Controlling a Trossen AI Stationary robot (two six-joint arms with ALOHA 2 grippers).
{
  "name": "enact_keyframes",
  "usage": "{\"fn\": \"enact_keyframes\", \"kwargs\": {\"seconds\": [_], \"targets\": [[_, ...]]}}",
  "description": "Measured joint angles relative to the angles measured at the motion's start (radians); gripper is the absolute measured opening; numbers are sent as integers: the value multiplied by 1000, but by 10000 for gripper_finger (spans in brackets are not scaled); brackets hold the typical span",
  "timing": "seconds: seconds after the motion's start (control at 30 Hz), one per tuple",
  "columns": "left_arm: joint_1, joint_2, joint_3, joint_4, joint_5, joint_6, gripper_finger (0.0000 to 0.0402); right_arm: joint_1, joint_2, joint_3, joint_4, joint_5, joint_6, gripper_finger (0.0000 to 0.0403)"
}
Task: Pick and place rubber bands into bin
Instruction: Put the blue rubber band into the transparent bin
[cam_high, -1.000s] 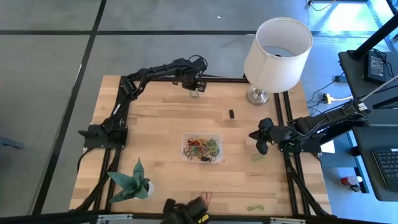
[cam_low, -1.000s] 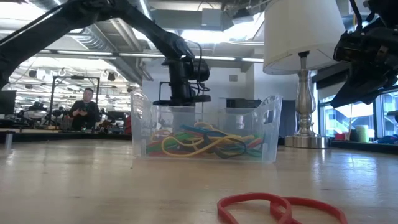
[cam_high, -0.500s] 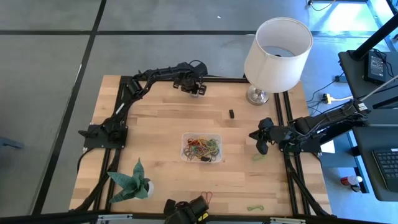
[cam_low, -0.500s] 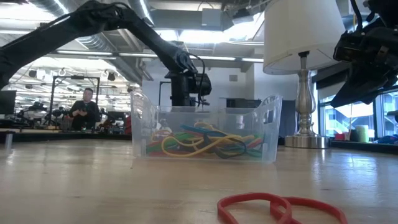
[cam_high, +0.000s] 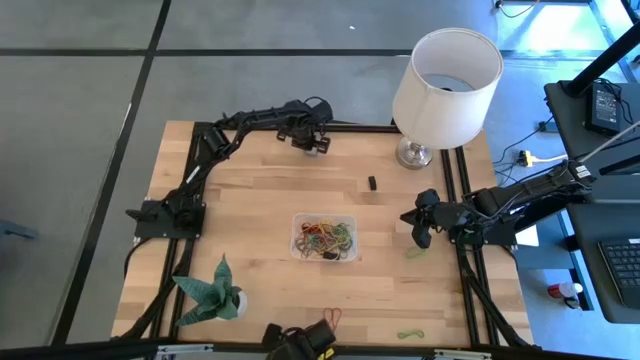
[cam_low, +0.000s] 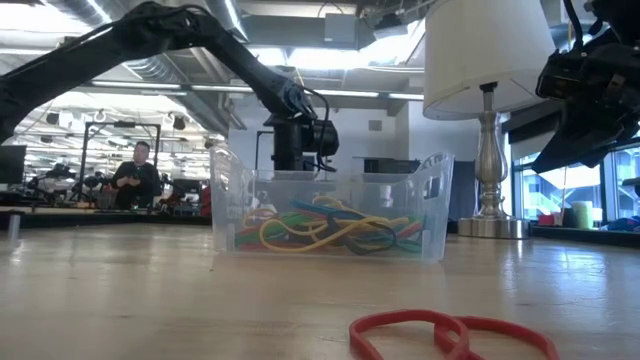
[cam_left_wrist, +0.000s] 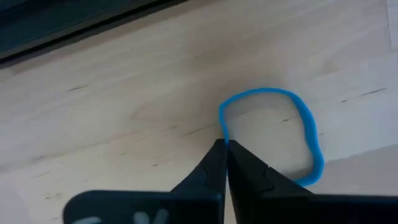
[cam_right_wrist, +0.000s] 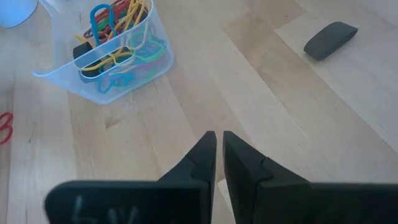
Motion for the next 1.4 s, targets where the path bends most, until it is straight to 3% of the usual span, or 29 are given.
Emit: {"fn": "enact_keyframes", "kwargs": {"seconds": [0.17,0.33,0.8,1.13,1.4], "targets": [[-32,-46,-9,-34,3,18,2,0,0,0,0,0,0,33],[-85,-144,-5,-34,-68,62,2,0,0,0,1,0,0,33],[-388,-410,-3,-23,-170,139,2,0,0,0,9,0,27,33],[-672,-436,-3,-22,-238,106,2,0,0,0,18,0,102,33],[-809,-380,-4,-18,-294,11,2,0,0,0,23,0,134,33]]}}
